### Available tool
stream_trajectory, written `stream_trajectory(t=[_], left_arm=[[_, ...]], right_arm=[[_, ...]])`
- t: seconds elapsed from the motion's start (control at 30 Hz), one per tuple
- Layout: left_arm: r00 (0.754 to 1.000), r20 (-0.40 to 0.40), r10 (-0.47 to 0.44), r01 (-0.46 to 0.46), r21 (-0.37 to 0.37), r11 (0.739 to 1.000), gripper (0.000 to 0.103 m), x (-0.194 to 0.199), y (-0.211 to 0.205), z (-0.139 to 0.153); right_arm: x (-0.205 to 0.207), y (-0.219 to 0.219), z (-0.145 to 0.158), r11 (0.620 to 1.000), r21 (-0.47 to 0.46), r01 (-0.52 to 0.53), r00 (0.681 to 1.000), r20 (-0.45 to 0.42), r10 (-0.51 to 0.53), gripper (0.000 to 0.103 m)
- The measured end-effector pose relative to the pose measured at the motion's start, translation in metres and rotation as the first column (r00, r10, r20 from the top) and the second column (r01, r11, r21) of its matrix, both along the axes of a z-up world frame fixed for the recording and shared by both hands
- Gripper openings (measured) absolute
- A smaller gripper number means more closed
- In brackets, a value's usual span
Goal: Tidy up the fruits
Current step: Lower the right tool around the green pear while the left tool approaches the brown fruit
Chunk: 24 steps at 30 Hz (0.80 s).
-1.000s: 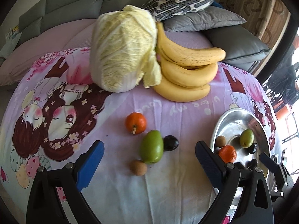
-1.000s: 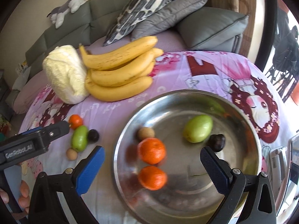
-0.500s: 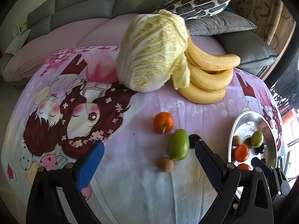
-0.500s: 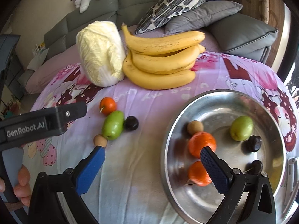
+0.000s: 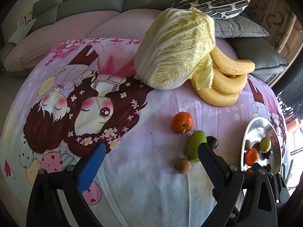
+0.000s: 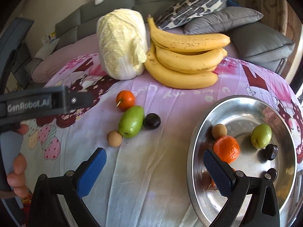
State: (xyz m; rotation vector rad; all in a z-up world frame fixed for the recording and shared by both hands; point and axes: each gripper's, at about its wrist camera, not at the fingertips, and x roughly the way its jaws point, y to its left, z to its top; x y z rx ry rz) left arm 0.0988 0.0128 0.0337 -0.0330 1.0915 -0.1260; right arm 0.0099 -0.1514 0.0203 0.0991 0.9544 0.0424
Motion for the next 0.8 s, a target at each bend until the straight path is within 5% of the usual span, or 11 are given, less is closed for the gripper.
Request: stream_trajectory(t=[0.33,0.67,0.8], left_arm=[[0.995,-0.097,0.020,-0.028,-0.086,0.996,0.098,0.009,0.012,-0.023],[0.990,-0.118,0.081,-0.094,-0.109,0.990,0.097,0.016,0.028,-0.031],[0.981,-0.161,0.106,-0.126,-0.116,0.985,0.087,0.023,0.035,-0.043]], right_arm=[[0.010,0.007,-0.005,0.999,0.027,0.017,1.000,-0.021,-0.016,0.095],[0.019,0.017,-0.005,0.996,0.092,0.000,1.000,0.014,-0.001,0.065],[0.026,0.021,-0.011,0.994,0.107,-0.004,1.000,0.000,0.004,0.052]])
